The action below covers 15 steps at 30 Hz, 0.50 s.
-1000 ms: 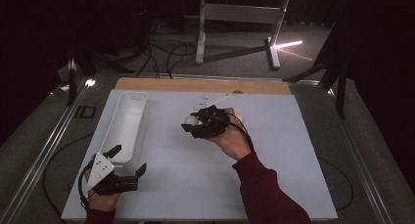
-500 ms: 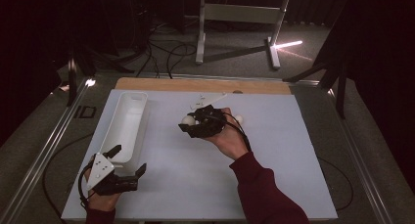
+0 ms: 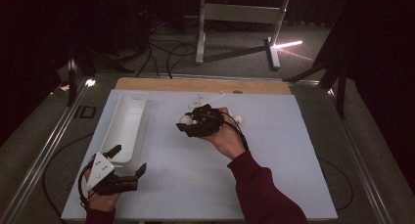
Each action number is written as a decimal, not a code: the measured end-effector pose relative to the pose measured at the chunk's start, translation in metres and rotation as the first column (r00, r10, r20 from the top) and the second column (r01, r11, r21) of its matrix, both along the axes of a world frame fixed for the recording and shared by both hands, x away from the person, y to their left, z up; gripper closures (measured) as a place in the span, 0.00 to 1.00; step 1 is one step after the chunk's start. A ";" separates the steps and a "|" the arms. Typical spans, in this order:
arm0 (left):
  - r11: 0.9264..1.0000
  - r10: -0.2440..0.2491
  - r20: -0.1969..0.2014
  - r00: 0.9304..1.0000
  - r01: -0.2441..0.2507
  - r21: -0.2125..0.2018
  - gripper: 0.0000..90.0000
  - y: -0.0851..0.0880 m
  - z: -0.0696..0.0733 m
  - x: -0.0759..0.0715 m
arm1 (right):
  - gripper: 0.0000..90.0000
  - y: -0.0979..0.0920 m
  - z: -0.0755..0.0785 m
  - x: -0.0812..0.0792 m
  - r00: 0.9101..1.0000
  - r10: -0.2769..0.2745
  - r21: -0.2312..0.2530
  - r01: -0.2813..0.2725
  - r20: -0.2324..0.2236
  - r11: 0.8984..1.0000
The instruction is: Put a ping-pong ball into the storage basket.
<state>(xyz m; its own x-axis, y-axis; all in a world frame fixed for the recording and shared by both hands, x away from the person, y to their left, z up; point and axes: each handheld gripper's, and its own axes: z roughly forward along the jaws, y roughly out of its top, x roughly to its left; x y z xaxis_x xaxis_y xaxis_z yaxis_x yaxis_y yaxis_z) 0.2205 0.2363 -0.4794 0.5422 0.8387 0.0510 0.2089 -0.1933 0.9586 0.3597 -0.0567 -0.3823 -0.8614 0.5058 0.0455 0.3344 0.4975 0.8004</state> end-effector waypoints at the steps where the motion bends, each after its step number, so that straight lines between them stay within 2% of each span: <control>1: 1.000 0.000 0.000 1.000 0.000 -0.001 0.00 0.000 0.000 0.000 | 0.56 0.001 0.000 0.000 1.000 0.000 0.000 0.000 -0.002 1.000; 15: 1.000 0.000 0.000 1.000 0.000 -0.003 0.00 0.001 0.000 0.000 | 0.56 0.010 -0.002 0.003 1.000 -0.001 0.017 0.001 0.005 1.000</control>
